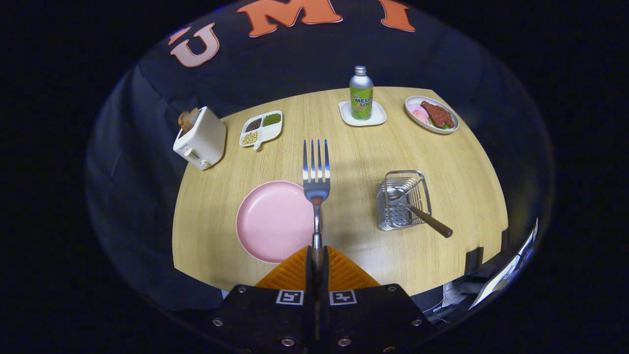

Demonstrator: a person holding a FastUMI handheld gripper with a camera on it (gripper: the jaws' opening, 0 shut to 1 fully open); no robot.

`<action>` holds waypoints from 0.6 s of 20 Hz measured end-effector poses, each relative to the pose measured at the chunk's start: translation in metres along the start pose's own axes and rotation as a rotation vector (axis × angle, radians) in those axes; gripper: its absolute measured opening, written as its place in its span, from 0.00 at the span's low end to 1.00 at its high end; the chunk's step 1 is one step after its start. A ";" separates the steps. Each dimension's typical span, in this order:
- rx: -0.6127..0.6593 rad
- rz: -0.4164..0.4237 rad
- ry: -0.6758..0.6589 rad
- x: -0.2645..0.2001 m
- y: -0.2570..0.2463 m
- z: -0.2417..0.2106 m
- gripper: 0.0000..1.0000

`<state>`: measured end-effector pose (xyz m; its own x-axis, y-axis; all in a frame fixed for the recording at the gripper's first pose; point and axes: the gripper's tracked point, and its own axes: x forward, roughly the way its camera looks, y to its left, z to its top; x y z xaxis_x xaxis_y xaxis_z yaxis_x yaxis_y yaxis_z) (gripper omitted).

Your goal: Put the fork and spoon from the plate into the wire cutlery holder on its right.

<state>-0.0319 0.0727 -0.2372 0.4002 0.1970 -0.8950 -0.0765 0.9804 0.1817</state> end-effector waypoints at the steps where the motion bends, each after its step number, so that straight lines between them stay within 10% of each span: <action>1: 0.000 -0.010 0.000 -0.004 -0.009 0.002 0.05; 12: -0.043 -0.079 0.073 -0.009 -0.078 -0.009 0.05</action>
<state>-0.0377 -0.0053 -0.2466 0.3393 0.1174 -0.9333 -0.0870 0.9918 0.0931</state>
